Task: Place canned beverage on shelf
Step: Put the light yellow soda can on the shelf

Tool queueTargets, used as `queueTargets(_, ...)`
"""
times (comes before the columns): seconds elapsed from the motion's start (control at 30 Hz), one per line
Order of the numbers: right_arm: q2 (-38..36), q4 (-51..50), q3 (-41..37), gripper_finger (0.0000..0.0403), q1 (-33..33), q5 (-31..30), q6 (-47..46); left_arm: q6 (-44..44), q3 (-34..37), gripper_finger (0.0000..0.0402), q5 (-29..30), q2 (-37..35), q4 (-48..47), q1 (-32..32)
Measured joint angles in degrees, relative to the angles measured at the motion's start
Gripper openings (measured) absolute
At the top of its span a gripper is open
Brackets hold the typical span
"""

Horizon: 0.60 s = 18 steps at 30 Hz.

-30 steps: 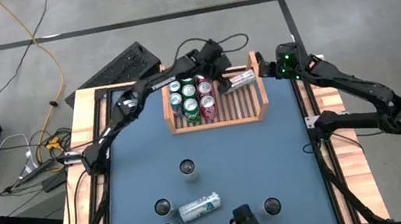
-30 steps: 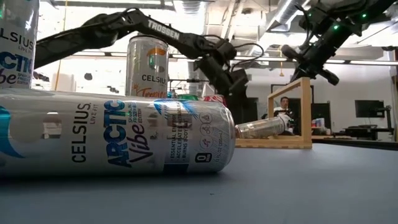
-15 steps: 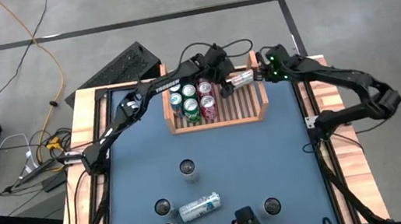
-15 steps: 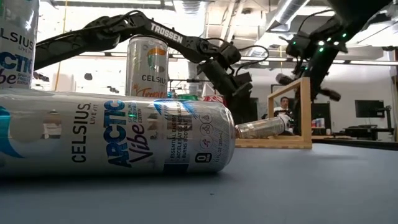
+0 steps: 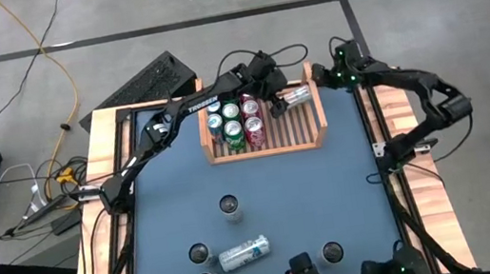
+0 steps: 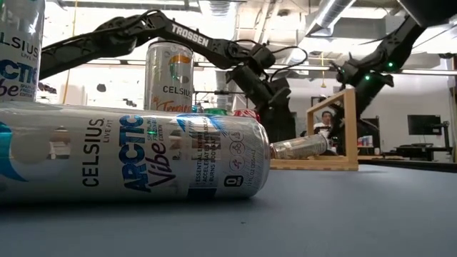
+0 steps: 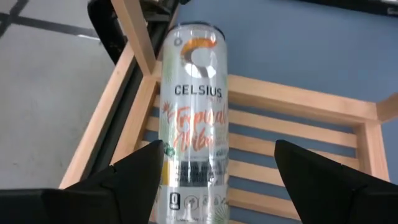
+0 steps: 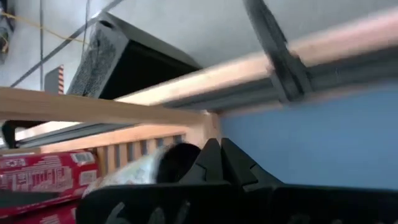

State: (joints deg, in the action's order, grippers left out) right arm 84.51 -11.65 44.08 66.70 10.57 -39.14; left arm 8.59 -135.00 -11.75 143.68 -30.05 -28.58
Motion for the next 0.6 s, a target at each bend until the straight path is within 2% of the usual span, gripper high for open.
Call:
queueTargets(0.47, 1.3, -0.9, -0.1, 0.0, 0.1, 5.9, 2.4, 0.2, 0.0, 0.0293, 0.0, 0.0, -0.5, 0.1)
queueTargets(0.6, 1.3, -1.0, -0.2, 0.0, -1.2, 12.6, 4.1, -0.7, 0.0, 0.0293, -1.7, 0.0, -0.4, 0.1)
